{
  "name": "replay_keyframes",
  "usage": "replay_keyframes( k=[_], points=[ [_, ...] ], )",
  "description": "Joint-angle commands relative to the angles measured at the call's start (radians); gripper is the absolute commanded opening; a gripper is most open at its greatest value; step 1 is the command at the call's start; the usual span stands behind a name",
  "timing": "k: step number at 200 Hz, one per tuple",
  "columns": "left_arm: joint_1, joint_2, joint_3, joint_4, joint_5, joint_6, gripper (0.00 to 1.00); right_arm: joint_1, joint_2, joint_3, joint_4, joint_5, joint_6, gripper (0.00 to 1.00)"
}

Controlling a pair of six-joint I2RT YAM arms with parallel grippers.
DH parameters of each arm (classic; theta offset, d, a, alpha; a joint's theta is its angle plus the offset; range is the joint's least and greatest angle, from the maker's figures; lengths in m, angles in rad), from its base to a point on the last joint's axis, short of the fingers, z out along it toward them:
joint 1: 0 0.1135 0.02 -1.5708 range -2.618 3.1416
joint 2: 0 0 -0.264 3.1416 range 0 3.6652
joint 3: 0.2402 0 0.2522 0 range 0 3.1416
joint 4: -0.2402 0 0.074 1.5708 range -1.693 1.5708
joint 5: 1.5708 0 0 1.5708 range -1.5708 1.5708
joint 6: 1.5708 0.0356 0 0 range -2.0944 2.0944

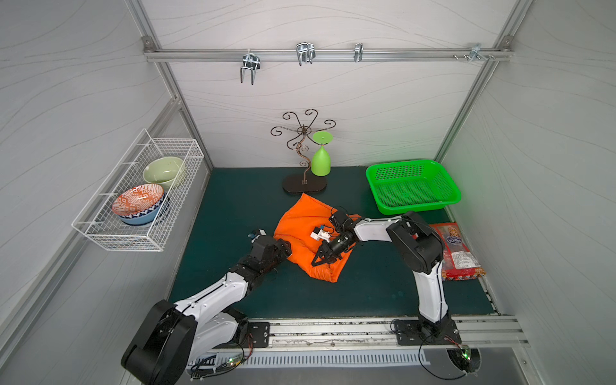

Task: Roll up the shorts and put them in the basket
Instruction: Roll the shorts at the center of the board.

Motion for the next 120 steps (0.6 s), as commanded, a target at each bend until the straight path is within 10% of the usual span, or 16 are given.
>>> replay_keyframes(
  k=[1, 67, 120],
  points=[
    [-0.011, 0.075, -0.019, 0.192, -0.063, -0.04, 0.77, -0.004, 0.015, -0.023, -0.009, 0.066, 0.001, 0.05],
    [-0.061, 0.206, 0.027, 0.149, -0.201, -0.01, 0.72, -0.004, 0.019, -0.02, -0.02, 0.06, -0.016, 0.05],
    [-0.056, 0.327, 0.095, 0.156, -0.218, -0.031, 0.12, -0.004, -0.014, -0.042, -0.055, 0.101, -0.037, 0.15]
  ],
)
